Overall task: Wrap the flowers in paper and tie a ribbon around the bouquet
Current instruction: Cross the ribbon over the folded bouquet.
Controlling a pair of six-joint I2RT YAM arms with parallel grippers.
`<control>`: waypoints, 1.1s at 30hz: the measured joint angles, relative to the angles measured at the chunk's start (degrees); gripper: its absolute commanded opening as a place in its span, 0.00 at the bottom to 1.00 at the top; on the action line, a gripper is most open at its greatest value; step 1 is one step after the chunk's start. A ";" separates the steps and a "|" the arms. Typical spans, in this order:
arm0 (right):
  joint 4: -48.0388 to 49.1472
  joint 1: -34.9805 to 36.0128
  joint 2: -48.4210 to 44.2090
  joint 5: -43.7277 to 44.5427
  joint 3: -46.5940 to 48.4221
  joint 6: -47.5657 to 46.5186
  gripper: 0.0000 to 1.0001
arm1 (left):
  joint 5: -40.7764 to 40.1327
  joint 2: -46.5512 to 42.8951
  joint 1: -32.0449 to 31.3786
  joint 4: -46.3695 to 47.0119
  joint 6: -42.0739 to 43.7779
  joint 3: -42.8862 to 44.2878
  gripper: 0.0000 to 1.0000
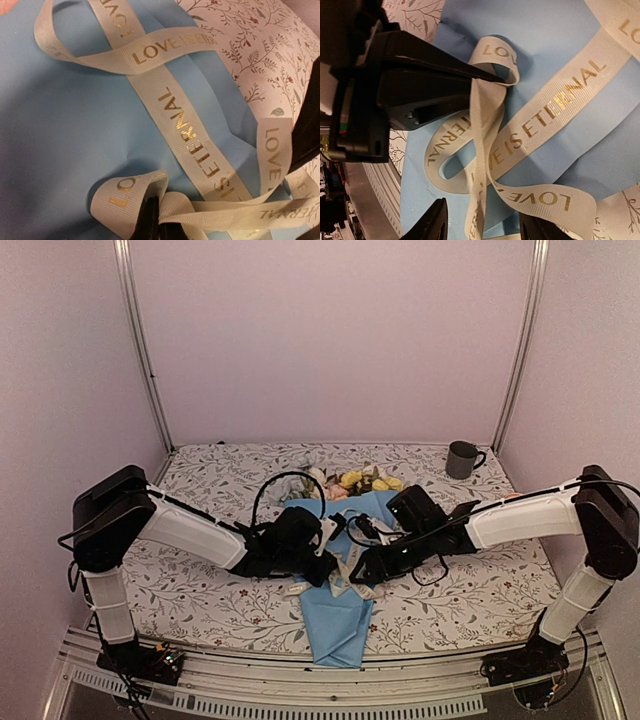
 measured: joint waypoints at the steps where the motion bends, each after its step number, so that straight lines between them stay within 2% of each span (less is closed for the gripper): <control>1: 0.00 0.00 0.57 0.48 0.00 -0.13 0.50 | 0.02 0.00 0.02 0.00 0.02 0.00 0.00; 10: 0.70 0.11 3.76 -0.76 0.04 -1.64 0.21 | 0.11 -0.02 0.28 0.00 0.26 0.00 0.00; 12: 1.22 0.11 3.76 -1.92 0.00 -1.81 0.08 | 0.11 -0.02 0.39 -0.02 0.26 0.00 0.00; 14: 1.70 0.11 3.74 -2.91 -0.02 -2.47 0.00 | 0.11 -0.02 0.48 -0.02 0.28 0.00 0.00; 24: 1.42 -2.91 0.85 -4.07 -0.87 -2.60 0.01 | 0.61 -0.07 0.59 0.11 3.17 -0.59 0.00; 27: 1.27 -4.26 0.44 -4.07 -1.29 -2.21 0.10 | 2.21 -0.22 0.59 0.50 4.63 -1.22 0.00; 33: 0.48 -5.92 0.44 -3.02 -1.42 -1.38 0.12 | 4.04 -0.39 0.70 0.50 6.08 -1.68 0.00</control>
